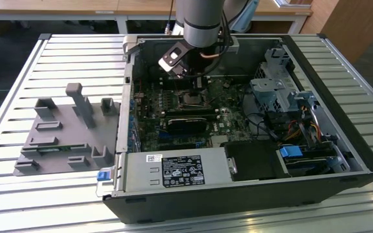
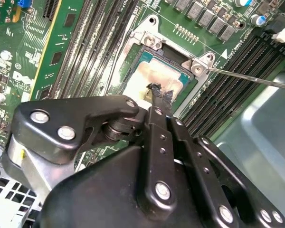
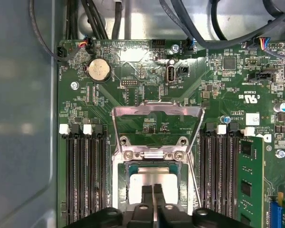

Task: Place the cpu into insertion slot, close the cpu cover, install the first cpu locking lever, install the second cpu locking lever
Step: 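Place the cpu into insertion slot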

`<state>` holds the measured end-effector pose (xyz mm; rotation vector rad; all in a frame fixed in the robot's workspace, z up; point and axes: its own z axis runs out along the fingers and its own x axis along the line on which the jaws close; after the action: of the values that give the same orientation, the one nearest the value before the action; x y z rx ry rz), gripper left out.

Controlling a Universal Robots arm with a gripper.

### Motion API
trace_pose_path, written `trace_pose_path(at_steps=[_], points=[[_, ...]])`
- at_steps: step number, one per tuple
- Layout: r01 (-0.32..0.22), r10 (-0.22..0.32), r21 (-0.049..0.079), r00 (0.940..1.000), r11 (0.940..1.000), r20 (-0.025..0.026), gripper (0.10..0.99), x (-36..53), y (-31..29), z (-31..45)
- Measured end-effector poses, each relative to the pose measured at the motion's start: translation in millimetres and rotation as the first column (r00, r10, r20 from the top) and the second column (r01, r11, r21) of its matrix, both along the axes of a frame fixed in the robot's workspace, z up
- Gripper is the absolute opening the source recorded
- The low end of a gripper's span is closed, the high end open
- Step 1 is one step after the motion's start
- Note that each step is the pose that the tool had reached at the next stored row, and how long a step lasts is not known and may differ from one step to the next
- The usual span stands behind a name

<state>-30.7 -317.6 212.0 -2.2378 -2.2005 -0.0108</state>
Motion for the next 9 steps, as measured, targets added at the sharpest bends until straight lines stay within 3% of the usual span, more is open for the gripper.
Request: trace_pose_path(at_steps=[1,9], points=[[0.0,0.0,0.0,1.0,1.0,0.0,0.118,0.0,0.0,0.4],[0.0,0.0,0.0,1.0,1.0,0.0001,0.118,0.0,0.0,2.9]])
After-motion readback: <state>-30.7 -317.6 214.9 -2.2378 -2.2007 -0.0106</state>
